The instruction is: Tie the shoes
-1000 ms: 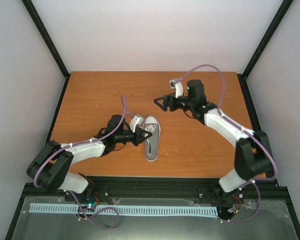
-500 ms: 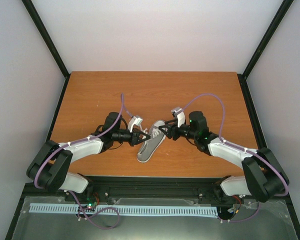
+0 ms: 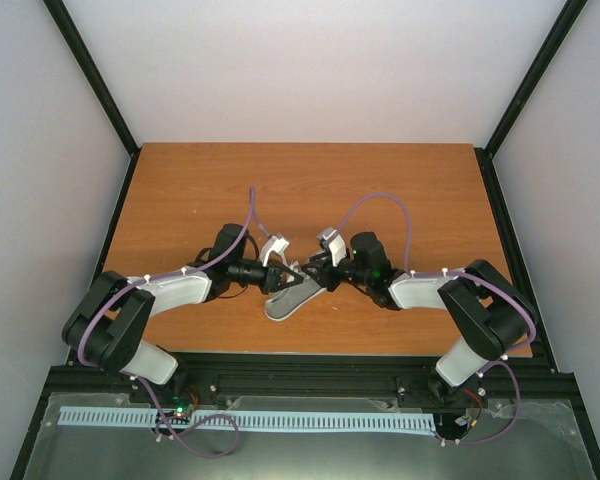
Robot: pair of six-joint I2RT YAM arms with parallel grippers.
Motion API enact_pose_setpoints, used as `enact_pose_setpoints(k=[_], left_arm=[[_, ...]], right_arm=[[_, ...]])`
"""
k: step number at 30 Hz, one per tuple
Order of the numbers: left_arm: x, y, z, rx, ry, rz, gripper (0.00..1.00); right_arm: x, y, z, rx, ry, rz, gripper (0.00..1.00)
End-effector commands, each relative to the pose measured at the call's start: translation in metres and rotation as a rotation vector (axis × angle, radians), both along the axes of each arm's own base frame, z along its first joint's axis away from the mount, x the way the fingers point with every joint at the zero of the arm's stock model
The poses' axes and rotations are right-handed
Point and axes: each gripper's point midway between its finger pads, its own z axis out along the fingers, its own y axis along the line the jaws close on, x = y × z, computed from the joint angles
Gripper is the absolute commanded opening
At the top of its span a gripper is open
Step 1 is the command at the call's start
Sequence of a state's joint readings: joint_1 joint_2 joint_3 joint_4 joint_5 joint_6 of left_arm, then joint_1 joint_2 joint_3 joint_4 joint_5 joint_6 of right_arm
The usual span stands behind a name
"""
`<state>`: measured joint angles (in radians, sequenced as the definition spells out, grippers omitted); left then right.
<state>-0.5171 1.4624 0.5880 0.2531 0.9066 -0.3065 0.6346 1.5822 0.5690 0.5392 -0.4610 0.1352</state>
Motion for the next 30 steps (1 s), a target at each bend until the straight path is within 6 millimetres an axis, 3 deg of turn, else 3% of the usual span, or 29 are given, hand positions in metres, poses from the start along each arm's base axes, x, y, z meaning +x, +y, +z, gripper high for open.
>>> enact_pose_setpoints(k=[1, 10, 30], left_arm=[[0.006, -0.006, 0.013, -0.034, -0.055, -0.035, 0.01], [0.022, 0.003, 0.022, -0.030, -0.131, 0.075, 0.01], [0.020, 0.002, 0.026, -0.055, -0.133, 0.062, 0.01]], right_arm=[[0.001, 0.018, 0.007, 0.019, -0.076, 0.068, 0.34], [-0.011, 0.023, -0.003, -0.015, -0.076, 0.095, 0.33], [-0.015, 0.042, 0.016, 0.082, -0.142, 0.133, 0.36]])
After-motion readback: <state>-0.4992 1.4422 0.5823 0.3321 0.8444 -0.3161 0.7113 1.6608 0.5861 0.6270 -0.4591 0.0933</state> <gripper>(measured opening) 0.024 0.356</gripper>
